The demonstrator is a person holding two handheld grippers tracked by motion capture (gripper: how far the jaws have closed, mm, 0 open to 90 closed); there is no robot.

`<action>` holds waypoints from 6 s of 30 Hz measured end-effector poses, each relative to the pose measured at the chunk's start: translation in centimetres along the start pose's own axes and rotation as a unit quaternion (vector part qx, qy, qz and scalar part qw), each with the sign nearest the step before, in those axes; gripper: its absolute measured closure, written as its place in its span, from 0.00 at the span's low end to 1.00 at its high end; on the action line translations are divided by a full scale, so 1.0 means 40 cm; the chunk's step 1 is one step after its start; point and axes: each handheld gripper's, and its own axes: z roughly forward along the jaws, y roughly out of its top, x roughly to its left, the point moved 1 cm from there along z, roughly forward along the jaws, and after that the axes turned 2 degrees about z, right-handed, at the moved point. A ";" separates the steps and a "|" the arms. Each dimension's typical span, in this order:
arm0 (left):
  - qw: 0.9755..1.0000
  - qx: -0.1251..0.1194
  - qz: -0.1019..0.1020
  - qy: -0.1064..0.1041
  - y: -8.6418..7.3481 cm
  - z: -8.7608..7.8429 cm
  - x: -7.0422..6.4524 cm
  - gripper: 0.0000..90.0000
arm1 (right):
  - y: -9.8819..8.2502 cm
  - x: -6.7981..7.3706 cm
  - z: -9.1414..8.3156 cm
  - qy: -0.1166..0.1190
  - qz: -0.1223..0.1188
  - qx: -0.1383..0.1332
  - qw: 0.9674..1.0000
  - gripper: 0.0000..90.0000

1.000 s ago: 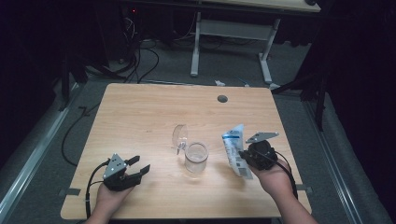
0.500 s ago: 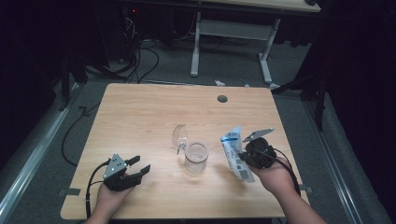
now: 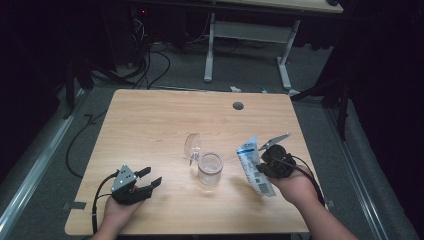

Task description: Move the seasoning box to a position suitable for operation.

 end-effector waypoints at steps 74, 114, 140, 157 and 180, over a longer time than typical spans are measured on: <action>0.979 0.099 0.018 -0.175 -0.189 0.180 -0.405 0.36 | 0.048 0.072 -0.064 0.023 -0.056 0.030 0.998 1.00; 0.979 0.068 0.030 -0.191 -0.209 0.231 -0.485 0.42 | 0.098 0.158 -0.094 0.053 -0.073 0.008 0.996 1.00; 0.981 0.062 0.017 -0.181 -0.197 0.206 -0.478 0.54 | 0.117 0.166 -0.077 0.052 -0.075 0.015 0.996 1.00; 0.977 0.068 0.019 -0.202 -0.191 0.194 -0.464 0.55 | 0.134 0.172 -0.056 0.047 -0.067 0.034 0.996 1.00; 0.977 0.062 0.006 -0.205 -0.174 0.193 -0.463 0.53 | 0.171 0.181 -0.058 0.039 -0.087 0.045 0.994 1.00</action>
